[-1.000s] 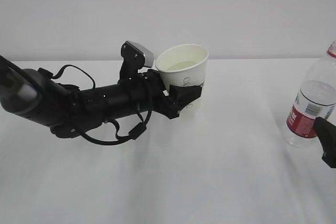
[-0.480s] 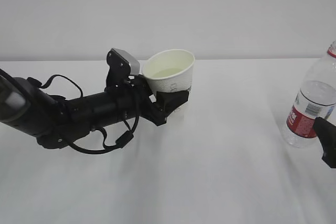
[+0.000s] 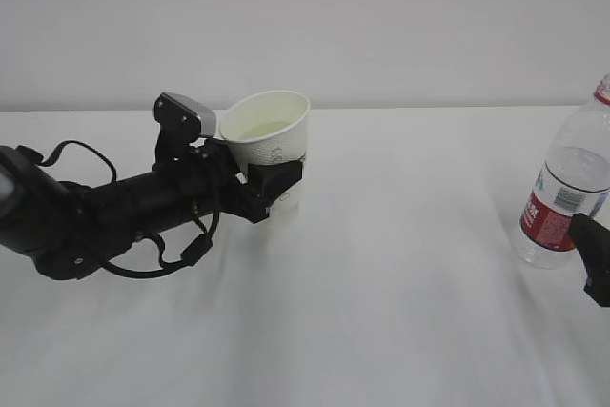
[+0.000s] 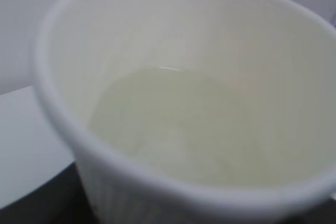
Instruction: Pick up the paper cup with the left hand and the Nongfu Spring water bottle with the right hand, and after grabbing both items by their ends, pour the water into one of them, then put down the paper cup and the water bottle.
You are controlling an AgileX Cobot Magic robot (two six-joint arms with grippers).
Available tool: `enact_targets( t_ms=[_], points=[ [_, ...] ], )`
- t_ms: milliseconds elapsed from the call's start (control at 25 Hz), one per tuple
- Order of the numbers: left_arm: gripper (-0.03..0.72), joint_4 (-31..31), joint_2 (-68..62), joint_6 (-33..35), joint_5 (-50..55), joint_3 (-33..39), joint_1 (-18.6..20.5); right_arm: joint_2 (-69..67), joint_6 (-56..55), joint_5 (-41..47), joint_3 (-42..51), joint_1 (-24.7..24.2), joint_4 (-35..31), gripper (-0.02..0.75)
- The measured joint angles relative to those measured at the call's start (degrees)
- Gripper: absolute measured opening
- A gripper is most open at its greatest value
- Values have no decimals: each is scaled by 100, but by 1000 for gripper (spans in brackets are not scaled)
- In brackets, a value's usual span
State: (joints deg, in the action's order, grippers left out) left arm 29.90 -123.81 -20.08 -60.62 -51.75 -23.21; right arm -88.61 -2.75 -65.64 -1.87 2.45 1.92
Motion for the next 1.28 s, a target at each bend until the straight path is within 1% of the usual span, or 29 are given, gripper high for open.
enact_targets(
  t_ms=[160, 240, 560, 680, 800, 880, 1280],
  points=[
    [501, -551, 207, 403, -72, 370, 0, 0, 13, 0, 0, 0, 0, 608],
    [501, -800, 241, 479, -205, 500, 0, 0, 13, 0, 0, 0, 0, 608],
    [501, -1700, 243, 552, -276, 828, 47, 0, 16, 0, 0, 0, 0, 605],
    [501, -2195, 251, 586, -285, 1000, 47, 0, 26, 0, 0, 0, 0, 599],
    [501, -2698, 254, 759, -285, 1148, 47, 0, 26, 0, 0, 0, 0, 598],
    [501, -2990, 264, 889, -285, 1195, 51, 0, 26, 0, 0, 0, 0, 597],
    [501, -4029, 276, 1292, -285, 1225, 51, 0, 26, 0, 0, 0, 0, 595]
  ],
)
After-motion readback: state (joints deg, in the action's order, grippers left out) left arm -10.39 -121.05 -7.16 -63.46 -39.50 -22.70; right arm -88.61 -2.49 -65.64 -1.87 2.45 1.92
